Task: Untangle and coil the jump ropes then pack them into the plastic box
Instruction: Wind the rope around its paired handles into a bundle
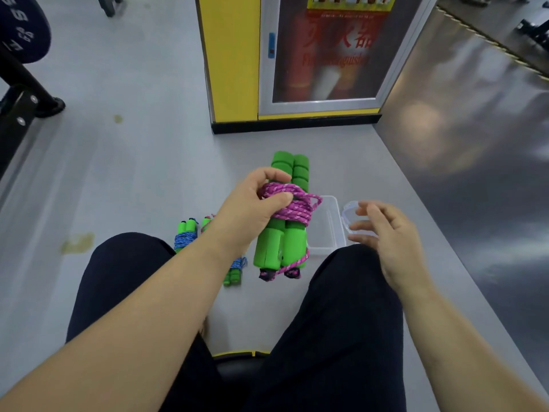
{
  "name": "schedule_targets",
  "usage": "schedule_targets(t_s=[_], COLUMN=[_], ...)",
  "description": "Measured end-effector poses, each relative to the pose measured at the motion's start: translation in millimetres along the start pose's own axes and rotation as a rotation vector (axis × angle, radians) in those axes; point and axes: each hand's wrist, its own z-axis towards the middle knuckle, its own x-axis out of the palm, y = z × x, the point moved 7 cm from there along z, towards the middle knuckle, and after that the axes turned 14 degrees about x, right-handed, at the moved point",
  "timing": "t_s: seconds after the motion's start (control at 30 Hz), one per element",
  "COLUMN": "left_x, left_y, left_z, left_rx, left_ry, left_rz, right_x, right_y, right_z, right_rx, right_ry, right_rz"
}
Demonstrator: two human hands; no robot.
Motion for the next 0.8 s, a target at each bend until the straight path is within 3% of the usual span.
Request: schedule_targets(t_s=[0.13, 0.33, 0.47, 0.53, 0.7, 0.8], left_x=[14, 14, 18, 19, 19, 22], left_y=[6, 19, 31, 33, 31, 31], left_z=[-5, -16, -21, -21, -23, -23], left_rx=[0.004, -0.116, -0.206, -0.198, -0.118, -0.109], left_ry=[0.054, 0.009, 0.0, 0.002, 0.11, 0.13], left_rz=[0.041, -0.331, -0.48, -0.473, -0.245, -0.237], right_x=[41, 48, 42, 39, 33, 50], right_y=[30, 17, 36, 38, 25, 24], right_z=[-12, -10, -21, -24, -14, -15], right_rx=[-0.078, -0.161, -0.656, -0.787, -0.418, -0.382], right_ry=[0.224, 0.285, 0.178, 0.118, 0.189, 0.216], right_rz=[0.048, -0.009, -0.445, -0.566, -0.405, -0.475])
